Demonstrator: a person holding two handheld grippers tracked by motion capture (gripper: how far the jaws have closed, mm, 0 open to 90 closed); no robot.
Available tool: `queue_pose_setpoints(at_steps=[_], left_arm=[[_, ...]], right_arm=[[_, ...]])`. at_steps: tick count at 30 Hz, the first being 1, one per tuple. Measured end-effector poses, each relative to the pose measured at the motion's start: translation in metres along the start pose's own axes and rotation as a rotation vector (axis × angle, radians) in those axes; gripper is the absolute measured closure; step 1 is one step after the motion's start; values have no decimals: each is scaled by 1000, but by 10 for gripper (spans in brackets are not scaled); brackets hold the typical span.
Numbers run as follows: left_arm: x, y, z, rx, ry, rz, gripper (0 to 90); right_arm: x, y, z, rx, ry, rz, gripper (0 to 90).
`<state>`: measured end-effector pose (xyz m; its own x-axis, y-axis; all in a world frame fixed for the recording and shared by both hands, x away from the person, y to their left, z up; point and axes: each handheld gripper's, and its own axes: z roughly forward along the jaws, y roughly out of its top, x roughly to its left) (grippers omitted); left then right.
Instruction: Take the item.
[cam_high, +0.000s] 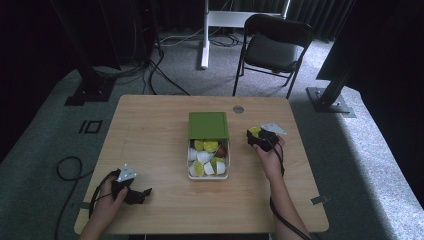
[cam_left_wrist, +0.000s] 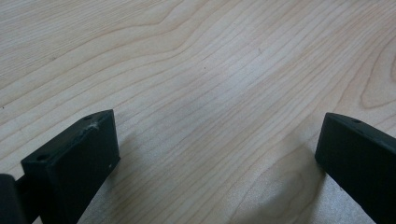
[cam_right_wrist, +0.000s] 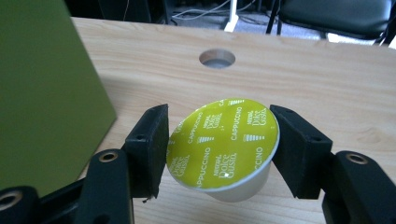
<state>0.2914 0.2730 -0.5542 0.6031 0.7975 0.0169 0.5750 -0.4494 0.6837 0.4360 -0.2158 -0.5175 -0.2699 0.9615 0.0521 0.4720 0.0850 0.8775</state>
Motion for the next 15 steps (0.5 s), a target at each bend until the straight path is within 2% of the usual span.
queue_pose_setpoints(at_steps=[11, 15], left_arm=[[0, 0, 0, 0, 0, 0, 5], [0, 0, 0, 0, 0, 0, 5]], right_arm=[[-10, -8, 27, 55, -27, 32, 403], [-13, -8, 35, 67, -42, 24, 403]])
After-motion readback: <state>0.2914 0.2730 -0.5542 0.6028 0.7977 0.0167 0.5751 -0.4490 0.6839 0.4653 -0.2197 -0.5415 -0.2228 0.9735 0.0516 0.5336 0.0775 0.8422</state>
